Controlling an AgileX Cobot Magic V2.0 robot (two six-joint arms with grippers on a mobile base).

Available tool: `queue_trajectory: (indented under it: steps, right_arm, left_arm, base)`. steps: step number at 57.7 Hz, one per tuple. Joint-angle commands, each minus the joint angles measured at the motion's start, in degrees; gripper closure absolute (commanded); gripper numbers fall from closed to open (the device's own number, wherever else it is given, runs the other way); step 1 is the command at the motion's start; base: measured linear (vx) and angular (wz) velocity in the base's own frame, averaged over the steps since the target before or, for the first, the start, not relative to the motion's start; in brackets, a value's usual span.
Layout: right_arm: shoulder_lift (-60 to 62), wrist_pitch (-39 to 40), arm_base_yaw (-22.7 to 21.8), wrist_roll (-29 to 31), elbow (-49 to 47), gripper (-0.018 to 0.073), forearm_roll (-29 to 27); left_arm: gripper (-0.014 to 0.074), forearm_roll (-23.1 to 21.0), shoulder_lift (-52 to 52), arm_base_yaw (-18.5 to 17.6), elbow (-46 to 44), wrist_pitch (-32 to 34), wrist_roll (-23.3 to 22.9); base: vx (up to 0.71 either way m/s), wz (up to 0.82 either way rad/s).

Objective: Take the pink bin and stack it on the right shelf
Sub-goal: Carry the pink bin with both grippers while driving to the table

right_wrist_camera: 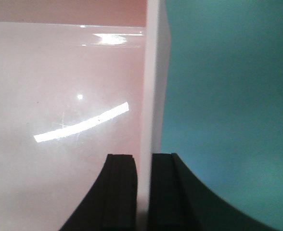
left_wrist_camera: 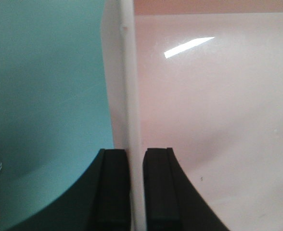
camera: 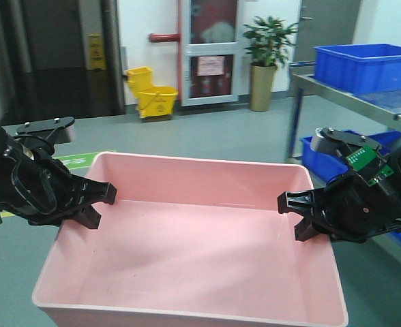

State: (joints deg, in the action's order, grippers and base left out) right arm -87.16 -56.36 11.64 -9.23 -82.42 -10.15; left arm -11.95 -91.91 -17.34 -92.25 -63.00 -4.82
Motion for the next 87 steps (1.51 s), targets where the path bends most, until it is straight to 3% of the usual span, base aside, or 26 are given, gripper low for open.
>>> queue_trajectory:
  steps: [1, 37, 87]
  right_arm:
    - [2.6, 4.2, -0.3, 0.9, -1.9, 0.0568, -0.5]
    - [2.6, 4.1, -0.3, 1.0, -1.9, 0.0568, -0.5]
    - [2.6, 3.9, -0.3, 1.0, -1.9, 0.0568, -0.5]
  left_arm:
    - [0.0604, -1.8, 2.9, 0.0, -1.8, 2.6, 0.2]
    - [0.0604, -1.8, 2.9, 0.0, -1.8, 2.6, 0.2]
    - [0.0604, -1.8, 2.9, 0.0, -1.8, 2.6, 0.2]
  base:
    - [0.2, -0.5]
    - [0.25, -0.37]
    - [0.39, 0.18]
